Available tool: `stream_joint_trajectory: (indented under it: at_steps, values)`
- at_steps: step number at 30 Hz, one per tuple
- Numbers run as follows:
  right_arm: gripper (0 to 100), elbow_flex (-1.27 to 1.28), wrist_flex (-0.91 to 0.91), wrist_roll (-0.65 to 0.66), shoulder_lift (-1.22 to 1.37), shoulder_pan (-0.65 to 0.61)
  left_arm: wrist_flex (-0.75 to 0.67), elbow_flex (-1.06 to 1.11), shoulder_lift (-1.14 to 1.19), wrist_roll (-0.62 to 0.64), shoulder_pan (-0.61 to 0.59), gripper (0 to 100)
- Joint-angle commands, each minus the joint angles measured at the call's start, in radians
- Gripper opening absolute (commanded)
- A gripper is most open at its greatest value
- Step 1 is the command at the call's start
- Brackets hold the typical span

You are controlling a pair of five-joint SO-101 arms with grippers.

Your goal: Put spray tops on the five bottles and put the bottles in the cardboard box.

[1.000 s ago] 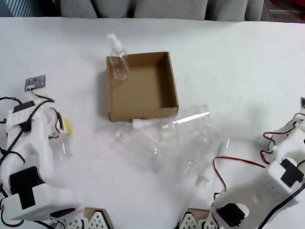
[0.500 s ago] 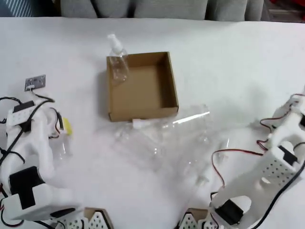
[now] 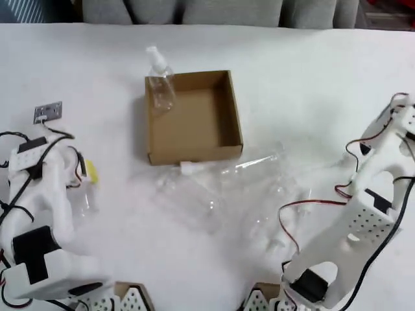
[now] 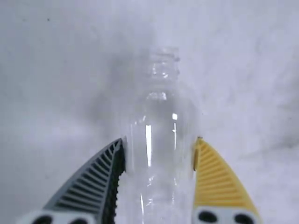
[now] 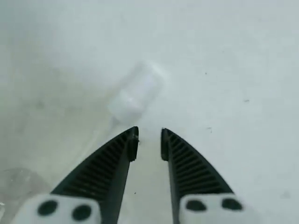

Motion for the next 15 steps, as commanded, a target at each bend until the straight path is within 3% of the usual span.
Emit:
stream_joint_trajectory:
  at_steps: [1, 15]
  values:
    - [14.2, -0.069, 0.048, -0.061, -0.012, -0.036, -0.037, -0.003, -0.012, -0.014, 0.004, 2]
    - [14.1, -0.071, -0.059, -0.244, 0.116, -0.058, -0.035, -0.003, -0.012, -0.061, 0.004, 2]
